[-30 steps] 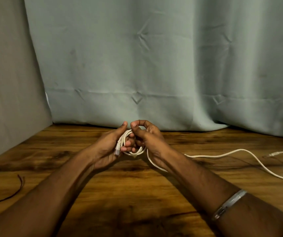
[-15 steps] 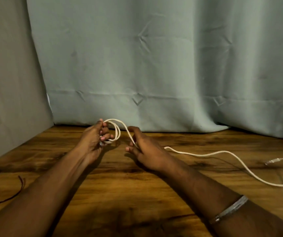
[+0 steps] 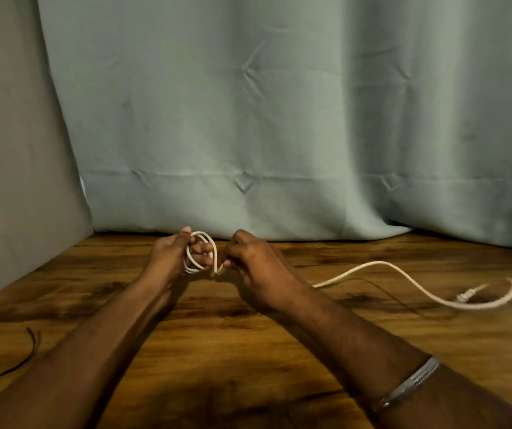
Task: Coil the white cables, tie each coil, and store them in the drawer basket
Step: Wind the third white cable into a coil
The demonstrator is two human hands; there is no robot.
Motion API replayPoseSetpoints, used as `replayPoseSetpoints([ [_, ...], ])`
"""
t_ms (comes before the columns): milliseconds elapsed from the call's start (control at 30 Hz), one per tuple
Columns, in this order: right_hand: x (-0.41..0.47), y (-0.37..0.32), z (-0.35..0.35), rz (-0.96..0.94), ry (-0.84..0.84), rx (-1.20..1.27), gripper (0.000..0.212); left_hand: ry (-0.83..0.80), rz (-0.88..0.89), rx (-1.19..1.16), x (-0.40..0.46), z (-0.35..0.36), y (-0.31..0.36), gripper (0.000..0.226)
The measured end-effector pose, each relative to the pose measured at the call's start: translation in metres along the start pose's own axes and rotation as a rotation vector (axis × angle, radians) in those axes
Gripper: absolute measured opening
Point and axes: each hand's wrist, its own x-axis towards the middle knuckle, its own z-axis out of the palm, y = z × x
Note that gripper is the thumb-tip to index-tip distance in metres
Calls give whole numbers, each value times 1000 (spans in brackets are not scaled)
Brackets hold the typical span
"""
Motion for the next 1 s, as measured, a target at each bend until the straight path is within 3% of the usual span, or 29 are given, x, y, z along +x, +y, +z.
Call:
replayPoseSetpoints([
  [167, 4, 8, 5, 65, 46, 217, 14, -48, 54, 105, -3, 6, -5, 32],
  [367, 3, 2, 7, 51, 24, 250, 13, -6, 89, 182, -5, 7, -11, 36],
  [533, 2, 3, 9, 118, 158, 324, 17, -257, -82, 195, -23, 17, -10, 36],
  [700, 5, 6, 13, 184, 245, 455, 11, -300, -190, 72, -30, 24, -1, 34],
  [833, 5, 3, 19, 393, 133, 816, 26, -356, -180, 32, -36, 24, 8, 43],
  [1000, 7, 2, 18, 506, 15, 1267, 41, -383, -100, 88, -40, 27, 15, 42],
])
